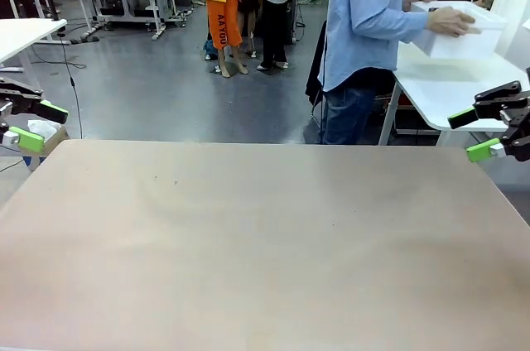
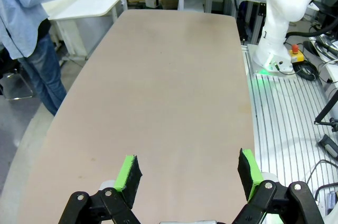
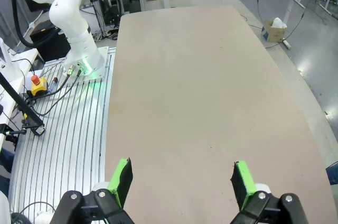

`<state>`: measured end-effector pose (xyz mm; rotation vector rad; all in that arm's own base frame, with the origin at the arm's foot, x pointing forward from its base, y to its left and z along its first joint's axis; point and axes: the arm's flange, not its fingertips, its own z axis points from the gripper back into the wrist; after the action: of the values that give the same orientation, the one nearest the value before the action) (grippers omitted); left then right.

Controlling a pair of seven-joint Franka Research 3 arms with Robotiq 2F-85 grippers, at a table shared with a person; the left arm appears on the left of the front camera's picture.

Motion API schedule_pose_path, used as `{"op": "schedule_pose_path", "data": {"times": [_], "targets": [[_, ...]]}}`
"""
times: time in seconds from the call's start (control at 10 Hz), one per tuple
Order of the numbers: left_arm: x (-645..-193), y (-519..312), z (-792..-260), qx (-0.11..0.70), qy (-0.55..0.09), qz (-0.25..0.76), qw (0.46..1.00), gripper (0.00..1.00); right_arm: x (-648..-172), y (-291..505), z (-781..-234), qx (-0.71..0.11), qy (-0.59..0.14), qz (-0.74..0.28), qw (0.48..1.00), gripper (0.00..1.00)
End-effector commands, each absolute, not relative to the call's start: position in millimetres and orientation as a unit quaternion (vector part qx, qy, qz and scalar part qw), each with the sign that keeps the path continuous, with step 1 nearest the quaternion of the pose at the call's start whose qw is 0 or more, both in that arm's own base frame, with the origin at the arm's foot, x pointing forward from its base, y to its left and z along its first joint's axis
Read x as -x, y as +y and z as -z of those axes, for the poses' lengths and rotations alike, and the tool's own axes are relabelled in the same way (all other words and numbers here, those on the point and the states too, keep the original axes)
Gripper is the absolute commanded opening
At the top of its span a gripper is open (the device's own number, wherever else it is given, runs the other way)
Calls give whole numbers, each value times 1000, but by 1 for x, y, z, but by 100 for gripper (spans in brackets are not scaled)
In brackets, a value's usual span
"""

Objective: Stack the cups and store them in the basket.
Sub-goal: Place the stack of Reusable plastic cups into the Pantry Basket.

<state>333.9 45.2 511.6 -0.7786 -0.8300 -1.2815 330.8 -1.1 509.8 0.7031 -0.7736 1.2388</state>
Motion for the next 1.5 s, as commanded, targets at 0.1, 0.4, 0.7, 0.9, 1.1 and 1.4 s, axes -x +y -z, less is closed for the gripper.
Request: {"op": "schedule_pose_path", "data": {"times": [0.1,0.4,0.7,0.9,1.1,1.4], "targets": [[-333,43,-514,348,-367,562,655,96,-335,-2,-512,-318,-355,-557,680,100],[-333,43,-514,348,-367,562,655,96,-335,-2,-512,-318,-355,-557,680,100],[-333,43,-514,348,-367,562,655,96,-335,-2,-512,-318,-355,-557,680,100],[-333,43,-514,348,-367,562,655,96,-335,-2,-512,-318,-355,-557,680,100],[-333,43,-514,348,-367,562,655,96,-335,-2,-512,-318,-355,-557,680,100],[-333,43,-514,348,-367,562,655,96,-335,-2,-512,-318,-355,-557,680,100]]}}
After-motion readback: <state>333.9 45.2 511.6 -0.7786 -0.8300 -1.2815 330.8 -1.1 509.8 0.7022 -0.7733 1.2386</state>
